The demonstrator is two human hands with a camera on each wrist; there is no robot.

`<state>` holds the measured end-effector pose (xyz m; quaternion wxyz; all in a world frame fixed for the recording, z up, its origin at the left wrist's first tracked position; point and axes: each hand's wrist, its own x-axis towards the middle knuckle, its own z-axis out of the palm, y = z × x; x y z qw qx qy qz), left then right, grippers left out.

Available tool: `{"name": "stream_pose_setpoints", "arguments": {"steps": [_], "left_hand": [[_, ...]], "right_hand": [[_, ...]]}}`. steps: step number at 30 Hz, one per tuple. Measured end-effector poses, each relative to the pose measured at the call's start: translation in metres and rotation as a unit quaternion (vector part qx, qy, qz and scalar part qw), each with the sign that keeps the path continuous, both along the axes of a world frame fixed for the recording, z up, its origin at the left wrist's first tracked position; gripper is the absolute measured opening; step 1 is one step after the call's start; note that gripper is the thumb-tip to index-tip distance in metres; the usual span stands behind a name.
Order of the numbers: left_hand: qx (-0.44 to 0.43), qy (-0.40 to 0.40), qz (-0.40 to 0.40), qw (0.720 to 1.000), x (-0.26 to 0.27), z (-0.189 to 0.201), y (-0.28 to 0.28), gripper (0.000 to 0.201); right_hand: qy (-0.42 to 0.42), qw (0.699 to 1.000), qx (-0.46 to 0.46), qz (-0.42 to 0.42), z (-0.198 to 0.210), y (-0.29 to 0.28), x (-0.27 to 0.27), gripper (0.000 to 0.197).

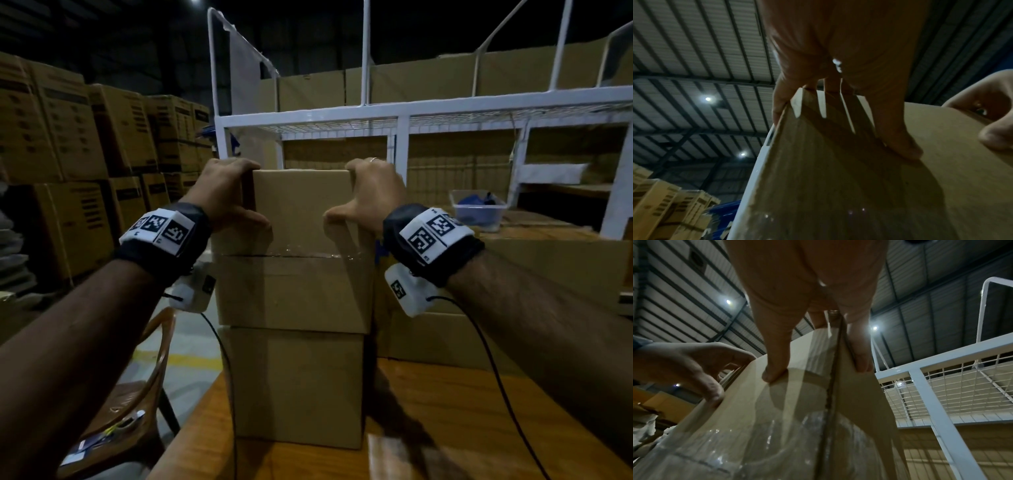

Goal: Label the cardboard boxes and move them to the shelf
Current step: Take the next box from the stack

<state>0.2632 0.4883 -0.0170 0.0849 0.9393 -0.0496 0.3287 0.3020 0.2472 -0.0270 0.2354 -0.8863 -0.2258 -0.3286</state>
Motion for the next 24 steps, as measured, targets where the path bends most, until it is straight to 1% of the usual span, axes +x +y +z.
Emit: {"name": "stream_pose_setpoints", "arguments": {"steps": [3, 6, 8, 11, 16, 19, 21, 24], "left_hand": [[0.004, -0.028, -0.014, 1.0, -0.006, 0.0, -0.008, 0.086], [-0.009, -0.065, -0.023, 0.998, -0.011, -0.007, -0.009, 0.082], [-0.04, -0.073, -0.028, 0.996, -0.012, -0.013, -0.008, 0.083], [-0.103, -0.038, -0.028, 0.994, -0.011, -0.016, -0.012, 0.089], [-0.095, 0.024, 0.011, 0.995, -0.011, -0.007, -0.018, 0.096], [-0.091, 0.033, 0.024, 0.995, -0.013, -0.003, -0.018, 0.096], [-0.089, 0.028, 0.017, 0.996, -0.014, -0.004, -0.021, 0.095], [-0.104, 0.02, 0.003, 0.994, -0.016, -0.006, -0.029, 0.092]], "right_hand": [[-0.019, 1.0, 0.0, 0.0, 0.003, -0.012, -0.004, 0.066], [-0.018, 1.0, -0.012, -0.001, 0.002, -0.025, -0.007, 0.066], [-0.023, 1.0, -0.016, -0.011, -0.004, -0.031, -0.008, 0.068], [-0.029, 0.999, -0.018, -0.011, -0.011, -0.031, -0.007, 0.072], [-0.013, 0.999, -0.044, -0.029, -0.005, -0.028, -0.005, 0.079], [-0.008, 0.999, -0.042, -0.031, -0.004, -0.027, -0.004, 0.078], [-0.012, 0.998, -0.037, -0.039, -0.006, -0.025, -0.003, 0.077], [-0.021, 0.999, -0.02, -0.044, -0.01, -0.022, -0.001, 0.079]]}}
